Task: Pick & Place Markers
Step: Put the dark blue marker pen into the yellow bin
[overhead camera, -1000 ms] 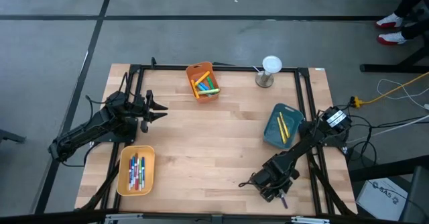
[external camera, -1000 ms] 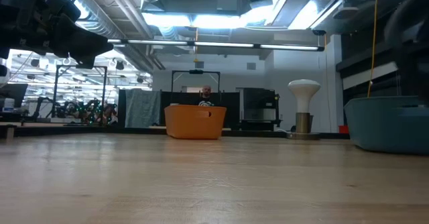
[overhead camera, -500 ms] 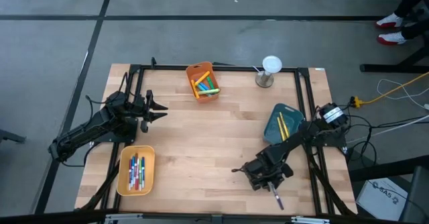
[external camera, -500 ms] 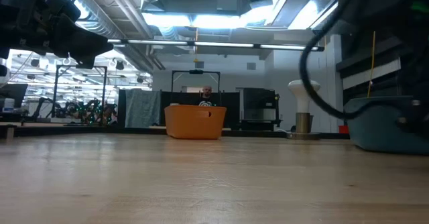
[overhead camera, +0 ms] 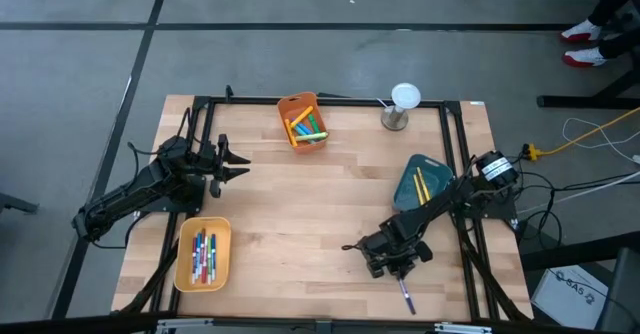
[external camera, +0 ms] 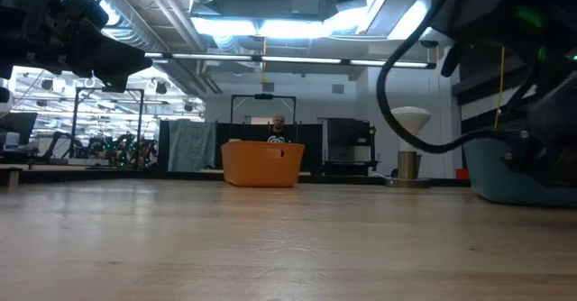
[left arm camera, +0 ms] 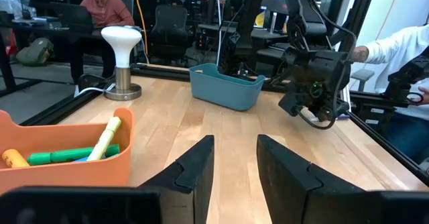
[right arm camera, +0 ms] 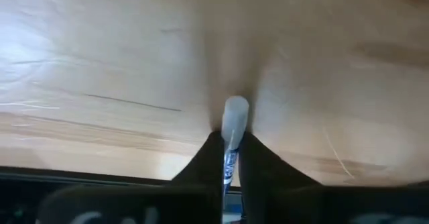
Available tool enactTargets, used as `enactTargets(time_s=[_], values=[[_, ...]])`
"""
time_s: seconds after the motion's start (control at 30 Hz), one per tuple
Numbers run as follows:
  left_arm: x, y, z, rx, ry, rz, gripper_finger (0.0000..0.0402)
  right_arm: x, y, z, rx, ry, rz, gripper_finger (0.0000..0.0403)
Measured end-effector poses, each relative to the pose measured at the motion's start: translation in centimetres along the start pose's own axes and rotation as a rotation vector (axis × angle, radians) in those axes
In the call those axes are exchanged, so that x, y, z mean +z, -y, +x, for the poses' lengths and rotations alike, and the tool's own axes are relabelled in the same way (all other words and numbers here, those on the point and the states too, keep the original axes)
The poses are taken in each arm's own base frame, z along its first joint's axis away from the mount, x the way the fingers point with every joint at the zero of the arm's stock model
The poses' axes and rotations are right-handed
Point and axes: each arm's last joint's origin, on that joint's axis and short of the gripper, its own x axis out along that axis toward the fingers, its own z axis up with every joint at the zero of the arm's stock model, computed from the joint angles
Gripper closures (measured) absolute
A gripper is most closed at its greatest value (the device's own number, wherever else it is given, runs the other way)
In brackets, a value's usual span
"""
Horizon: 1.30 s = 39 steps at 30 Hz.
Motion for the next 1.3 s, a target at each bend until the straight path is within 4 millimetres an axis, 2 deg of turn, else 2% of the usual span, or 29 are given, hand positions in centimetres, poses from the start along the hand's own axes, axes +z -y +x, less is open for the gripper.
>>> enactTargets(time_s=[0.13,0.3,0.57,0.77,1.07,1.3], values=[[0.0,0.0,0.0,0.0,0.0,0.0,0.029,0.5,-0.4,-0.2,0.041,0.042,-0.03,0.0379],[0.0,0.0,0.0,0.0,0.0,0.0,0.0294,0.9,-1.2,-0.6,0.113,0.12,-0.083,0.0354],[0.0,0.0,0.0,0.0,0.0,0.0,0.0291,1.7,-3.1,-2.7,0.195,0.308,-0.179,0.0375],[0.0,0.0,0.0,0.0,0.0,0.0,0.0293,2.9,-4.2,-4.4,0.234,0.47,-0.225,0.0367],[0.0,0.0,0.0,0.0,0.0,0.0,0.029,4.9,-5.3,-6.5,0.221,0.764,-0.291,0.0372],[0.0,0.0,0.0,0.0,0.001,0.001,0.0294,7.1,-7.9,-7.6,0.158,0.882,-0.422,0.0373]])
